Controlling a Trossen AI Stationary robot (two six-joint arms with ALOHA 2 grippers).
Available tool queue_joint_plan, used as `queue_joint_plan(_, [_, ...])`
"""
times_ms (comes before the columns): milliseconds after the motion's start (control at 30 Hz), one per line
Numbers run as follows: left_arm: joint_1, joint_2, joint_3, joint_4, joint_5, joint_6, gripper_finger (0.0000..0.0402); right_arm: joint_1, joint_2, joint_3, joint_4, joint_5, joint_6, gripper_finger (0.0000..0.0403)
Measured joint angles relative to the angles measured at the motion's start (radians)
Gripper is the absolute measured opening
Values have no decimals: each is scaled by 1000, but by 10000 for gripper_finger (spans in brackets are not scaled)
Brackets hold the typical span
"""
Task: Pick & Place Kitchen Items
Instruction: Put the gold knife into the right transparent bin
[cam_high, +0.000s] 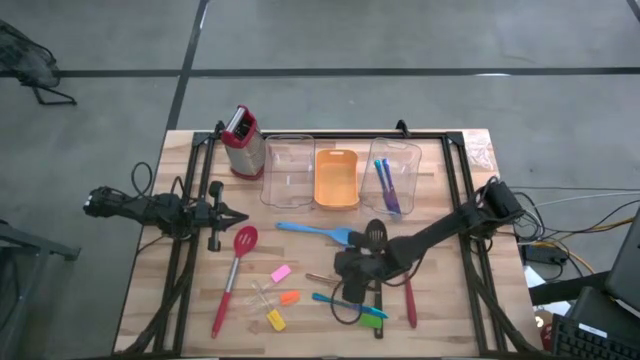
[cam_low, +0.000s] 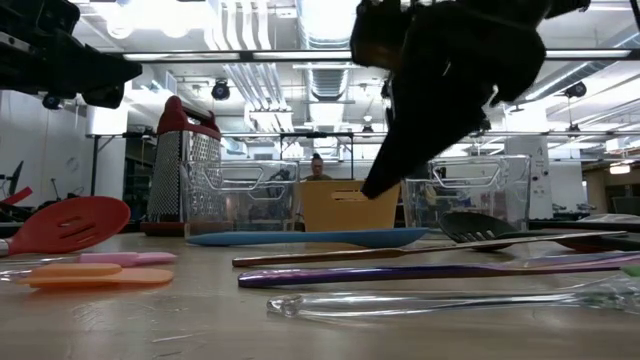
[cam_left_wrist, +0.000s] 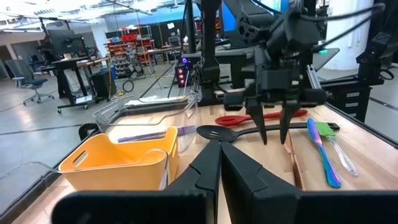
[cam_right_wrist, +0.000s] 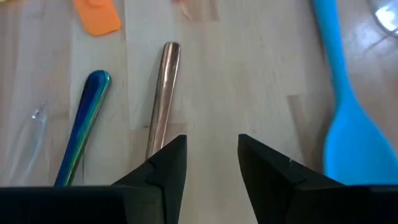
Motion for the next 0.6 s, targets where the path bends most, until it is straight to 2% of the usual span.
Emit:
queue_joint_plan(367, [0,2,0,0,0,0,19,56,39,0,94,3,37,170])
queue_joint_plan(600, [0,2,0,0,0,0,21,72,138,33,133,9,45,188])
